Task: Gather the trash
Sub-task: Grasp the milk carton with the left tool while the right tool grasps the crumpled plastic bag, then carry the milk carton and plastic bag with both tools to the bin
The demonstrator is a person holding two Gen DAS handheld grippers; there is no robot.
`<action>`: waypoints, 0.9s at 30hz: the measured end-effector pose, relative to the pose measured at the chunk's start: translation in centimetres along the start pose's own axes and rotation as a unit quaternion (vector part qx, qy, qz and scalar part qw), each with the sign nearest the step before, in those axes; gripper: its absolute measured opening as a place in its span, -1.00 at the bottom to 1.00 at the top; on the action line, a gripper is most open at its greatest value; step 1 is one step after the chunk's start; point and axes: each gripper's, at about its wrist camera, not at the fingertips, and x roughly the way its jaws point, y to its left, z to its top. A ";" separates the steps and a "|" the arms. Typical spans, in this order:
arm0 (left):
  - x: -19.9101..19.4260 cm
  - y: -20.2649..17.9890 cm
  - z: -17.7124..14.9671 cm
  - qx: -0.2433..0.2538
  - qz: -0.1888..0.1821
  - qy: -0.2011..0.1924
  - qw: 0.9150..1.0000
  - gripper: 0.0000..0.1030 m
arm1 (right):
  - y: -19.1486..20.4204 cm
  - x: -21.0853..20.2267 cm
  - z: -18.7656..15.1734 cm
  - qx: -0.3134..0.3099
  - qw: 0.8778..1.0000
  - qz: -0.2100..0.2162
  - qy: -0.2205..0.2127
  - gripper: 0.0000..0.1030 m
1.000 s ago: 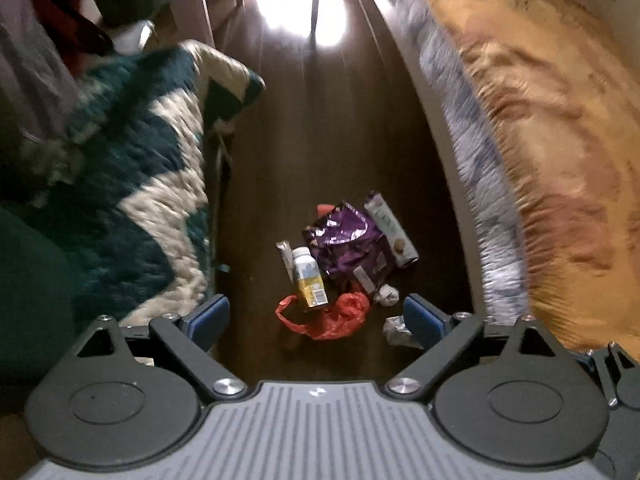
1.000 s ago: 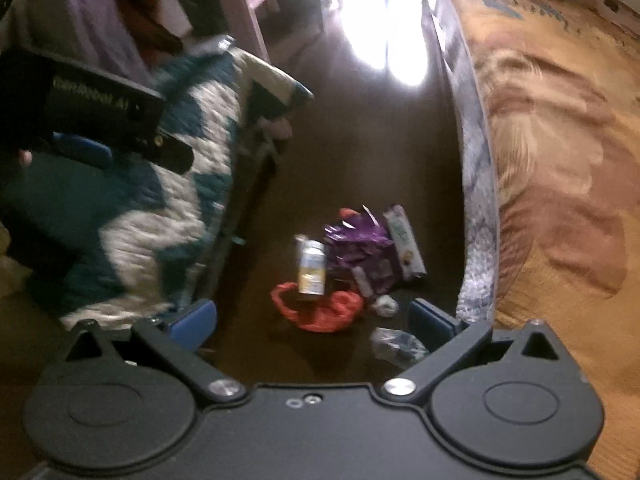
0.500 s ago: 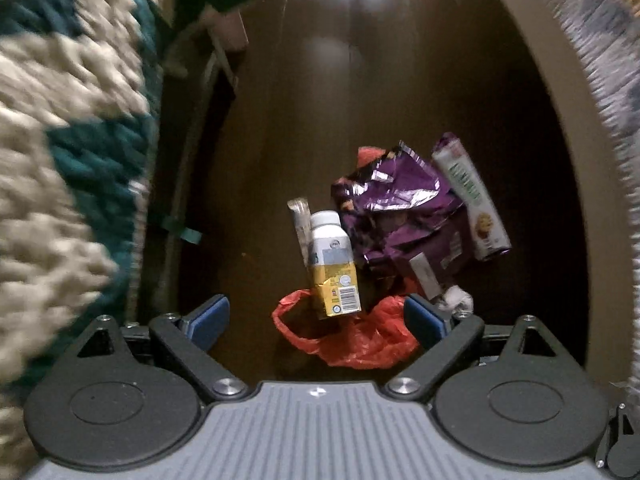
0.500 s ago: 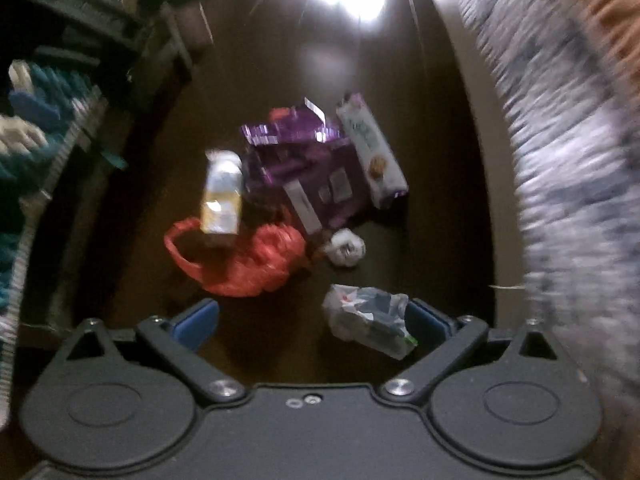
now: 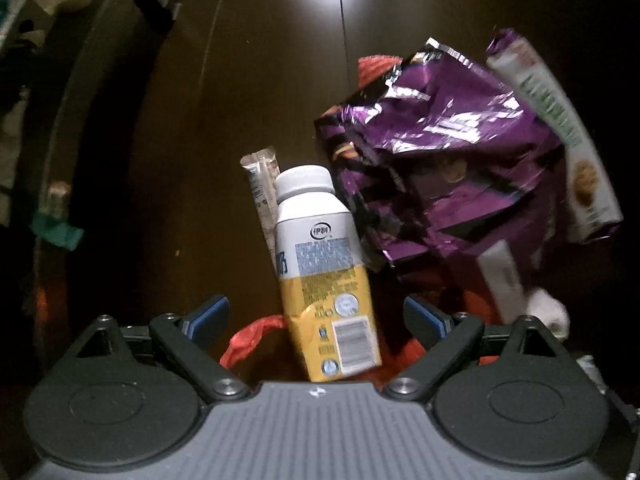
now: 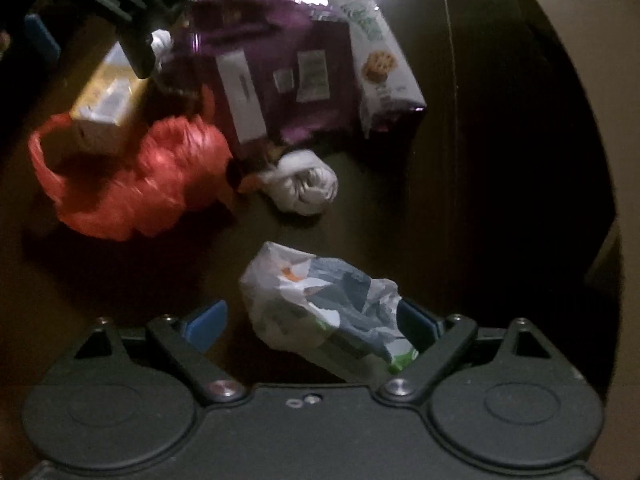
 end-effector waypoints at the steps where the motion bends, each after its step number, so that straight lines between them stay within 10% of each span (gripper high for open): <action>1: 0.8 0.0 0.0 0.001 0.004 0.005 1.000 0.83 | 0.1 0.5 -0.2 -0.003 1.000 0.000 0.002 0.79; 9: 3.7 0.8 -0.3 -0.006 -0.002 0.019 1.000 0.80 | 0.5 2.8 -1.0 -0.017 1.000 -0.001 0.007 0.51; 15: 4.1 2.1 -0.1 -0.027 -0.035 0.038 0.998 0.08 | 0.6 2.6 -1.0 -0.018 1.000 -0.002 0.007 0.07; 27: -0.6 3.2 -0.2 -0.029 -0.020 0.020 0.999 0.04 | 0.6 -1.8 -0.2 0.012 1.000 -0.002 -0.013 -0.35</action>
